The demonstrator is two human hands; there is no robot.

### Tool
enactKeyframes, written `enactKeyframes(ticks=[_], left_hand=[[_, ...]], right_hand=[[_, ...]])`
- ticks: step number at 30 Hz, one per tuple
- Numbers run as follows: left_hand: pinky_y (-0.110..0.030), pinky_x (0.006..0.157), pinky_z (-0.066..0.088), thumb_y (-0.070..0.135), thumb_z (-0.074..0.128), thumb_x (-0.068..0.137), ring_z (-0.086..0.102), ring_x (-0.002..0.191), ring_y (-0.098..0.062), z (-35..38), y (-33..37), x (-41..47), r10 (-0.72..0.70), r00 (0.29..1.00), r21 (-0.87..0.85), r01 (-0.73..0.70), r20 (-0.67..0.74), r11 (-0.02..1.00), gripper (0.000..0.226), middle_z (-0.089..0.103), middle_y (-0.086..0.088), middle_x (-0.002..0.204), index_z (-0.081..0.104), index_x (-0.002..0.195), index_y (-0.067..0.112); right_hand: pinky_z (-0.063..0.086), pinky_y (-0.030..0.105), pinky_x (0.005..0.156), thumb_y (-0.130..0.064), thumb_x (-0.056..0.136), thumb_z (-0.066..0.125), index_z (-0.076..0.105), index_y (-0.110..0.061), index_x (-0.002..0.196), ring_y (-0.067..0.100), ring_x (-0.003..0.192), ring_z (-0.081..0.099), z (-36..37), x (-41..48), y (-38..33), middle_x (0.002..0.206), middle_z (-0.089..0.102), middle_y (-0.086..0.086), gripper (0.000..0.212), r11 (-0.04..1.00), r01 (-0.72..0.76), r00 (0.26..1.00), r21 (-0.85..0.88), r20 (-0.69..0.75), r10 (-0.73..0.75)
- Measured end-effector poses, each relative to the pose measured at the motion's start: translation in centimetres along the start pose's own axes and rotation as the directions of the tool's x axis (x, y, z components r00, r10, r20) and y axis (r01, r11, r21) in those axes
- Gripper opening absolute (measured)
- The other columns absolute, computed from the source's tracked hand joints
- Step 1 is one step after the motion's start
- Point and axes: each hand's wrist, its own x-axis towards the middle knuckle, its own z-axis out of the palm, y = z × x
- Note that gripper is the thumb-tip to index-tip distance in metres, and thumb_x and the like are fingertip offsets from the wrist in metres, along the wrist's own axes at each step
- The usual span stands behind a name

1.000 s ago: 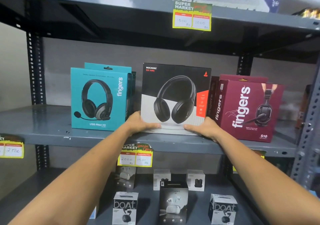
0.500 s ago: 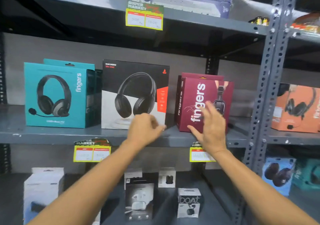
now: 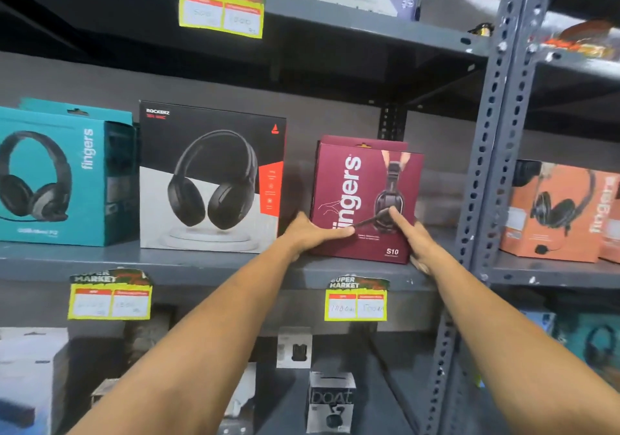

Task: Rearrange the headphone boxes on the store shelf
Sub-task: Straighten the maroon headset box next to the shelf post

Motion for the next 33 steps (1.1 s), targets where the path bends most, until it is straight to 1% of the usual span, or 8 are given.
enactKeyframes(ticks=[2,5,10,13,15,21,24,33], left_hand=[[-0.037,0.1,0.05,0.047,0.095,0.046,0.062,0.113,-0.019,0.2,0.2,0.6,0.024,0.998,-0.023,-0.022,0.055,0.999,0.104,0.064,-0.003,0.129,0.048,0.131,0.013],[-0.024,0.082,0.052,0.036,0.094,0.056,0.066,0.103,-0.011,0.3,0.1,1.1,0.067,0.99,-0.047,-0.062,0.121,0.997,0.087,0.069,-0.001,0.124,0.054,0.131,0.017],[-0.041,0.1,0.052,0.04,0.096,0.048,0.065,0.112,-0.022,0.3,-0.4,1.1,0.044,0.999,-0.039,-0.044,0.019,0.998,0.1,0.066,-0.004,0.127,0.049,0.132,0.011],[-0.033,0.091,0.054,0.05,0.095,0.039,0.064,0.105,-0.016,0.2,-0.3,0.2,0.071,0.996,0.018,-0.07,-0.054,0.997,0.103,0.063,0.0,0.124,0.045,0.123,0.018],[-0.028,0.086,0.053,0.053,0.094,0.041,0.064,0.101,-0.013,0.3,-0.2,-0.4,0.107,0.993,0.066,-0.104,-0.052,0.992,0.101,0.065,0.002,0.126,0.048,0.126,0.021],[-0.037,0.102,0.05,0.058,0.089,0.051,0.06,0.117,-0.022,0.6,0.0,-0.8,0.158,0.983,0.222,-0.133,-0.096,0.966,0.103,0.061,-0.003,0.133,0.047,0.134,0.015],[-0.031,0.096,0.05,0.056,0.089,0.053,0.062,0.113,-0.019,0.6,-0.3,-0.7,0.138,0.988,0.202,-0.123,-0.063,0.972,0.101,0.061,-0.002,0.133,0.045,0.135,0.016],[-0.027,0.091,0.051,0.056,0.089,0.053,0.064,0.105,-0.016,0.5,-0.7,-0.3,0.081,0.995,0.154,-0.073,-0.05,0.985,0.094,0.066,0.0,0.128,0.051,0.13,0.018]], right_hand=[[0.059,0.034,0.063,-0.063,0.029,0.09,0.052,-0.009,0.13,0.021,0.078,0.074,0.0,0.5,-0.1,0.096,0.074,0.013,0.12,1.0,-0.003,1.0,0.029,0.031,0.002],[0.059,0.033,0.06,-0.058,0.024,0.093,0.056,-0.013,0.122,0.022,0.075,0.074,0.1,0.8,-0.1,0.084,0.078,0.009,0.114,0.999,-0.021,0.998,0.05,0.055,0.018],[0.059,0.032,0.062,-0.051,0.023,0.096,0.061,-0.022,0.108,0.02,0.079,0.074,0.1,0.7,0.3,0.084,0.078,0.003,0.096,1.0,0.014,0.999,0.026,0.045,-0.015],[0.058,0.03,0.06,-0.048,0.025,0.096,0.062,-0.019,0.106,0.019,0.077,0.074,-0.1,0.3,0.2,0.083,0.078,0.001,0.093,0.999,0.033,0.999,0.016,0.023,-0.033],[0.058,0.029,0.058,-0.048,0.025,0.096,0.063,-0.016,0.107,0.019,0.075,0.075,-0.3,0.1,0.3,0.081,0.078,0.003,0.093,1.0,0.026,0.999,0.009,0.02,-0.026],[0.058,0.029,0.059,-0.053,0.031,0.09,0.062,-0.016,0.107,0.017,0.077,0.075,-0.3,0.0,0.3,0.094,0.074,0.008,0.089,0.999,0.001,1.0,-0.034,-0.019,-0.002],[0.058,0.028,0.06,-0.059,0.031,0.088,0.063,-0.02,0.101,0.017,0.078,0.074,-0.3,0.1,0.7,0.095,0.074,0.006,0.084,0.998,0.002,1.0,-0.07,-0.018,-0.003],[0.056,0.026,0.065,-0.068,0.034,0.083,0.063,-0.027,0.096,0.015,0.084,0.073,0.2,-0.1,0.8,0.101,0.074,0.003,0.077,0.987,0.06,0.998,-0.146,-0.02,-0.064]])
